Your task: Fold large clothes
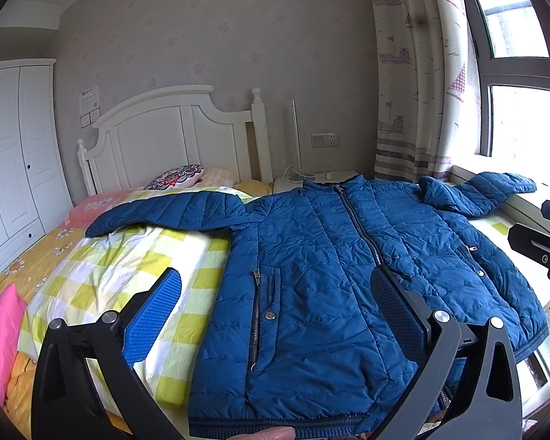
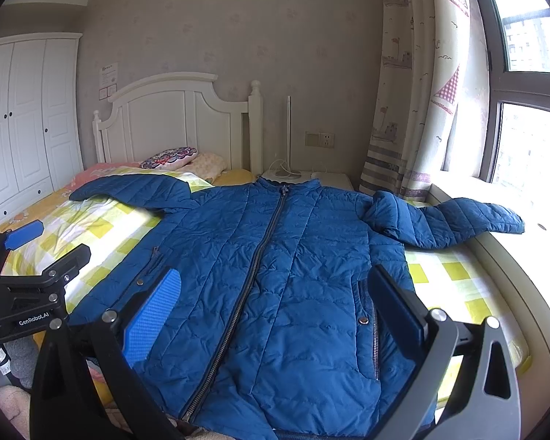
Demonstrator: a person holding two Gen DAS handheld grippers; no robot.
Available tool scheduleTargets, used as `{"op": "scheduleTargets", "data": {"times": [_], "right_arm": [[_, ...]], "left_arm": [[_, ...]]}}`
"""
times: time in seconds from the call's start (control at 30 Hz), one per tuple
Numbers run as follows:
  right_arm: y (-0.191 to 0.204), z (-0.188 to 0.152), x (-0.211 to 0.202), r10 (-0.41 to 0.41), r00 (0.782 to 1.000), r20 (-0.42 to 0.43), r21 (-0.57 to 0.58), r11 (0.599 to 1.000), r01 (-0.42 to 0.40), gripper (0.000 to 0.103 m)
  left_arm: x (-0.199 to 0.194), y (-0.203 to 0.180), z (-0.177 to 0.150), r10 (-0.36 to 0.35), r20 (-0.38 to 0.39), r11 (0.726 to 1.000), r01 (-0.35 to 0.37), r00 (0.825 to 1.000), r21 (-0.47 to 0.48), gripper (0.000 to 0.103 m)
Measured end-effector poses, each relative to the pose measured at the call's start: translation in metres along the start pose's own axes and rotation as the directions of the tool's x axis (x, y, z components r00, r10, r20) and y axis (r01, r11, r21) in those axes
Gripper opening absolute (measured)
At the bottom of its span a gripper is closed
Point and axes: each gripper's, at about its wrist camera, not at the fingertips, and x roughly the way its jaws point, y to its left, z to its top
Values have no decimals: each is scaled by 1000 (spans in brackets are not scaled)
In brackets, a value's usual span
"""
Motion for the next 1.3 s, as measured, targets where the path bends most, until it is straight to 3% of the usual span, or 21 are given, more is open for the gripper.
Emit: {"op": "scheduleTargets", "data": {"times": [1.07,1.13,1.23,1.3], "right_arm": [[-7,-6,10,3,1000,-23,17,1000,-2,101],[-15,-9,20,2,999,-44,33,999,-1,101],[-37,-13,48,-2,992,-130,88,996,14,101],[-59,-14,67,-14,983,-181,135,990,39,101]], "left_arm": [[11,-1,1,3,-33,1000,-3,999,1,99],[24,-6,2,-13,-56,1000,13,998,15,99],[67,-15,5,-20,-152,997,30,988,66,99],[113,-16,12,-55,-271,995,76,961,69,99]]}}
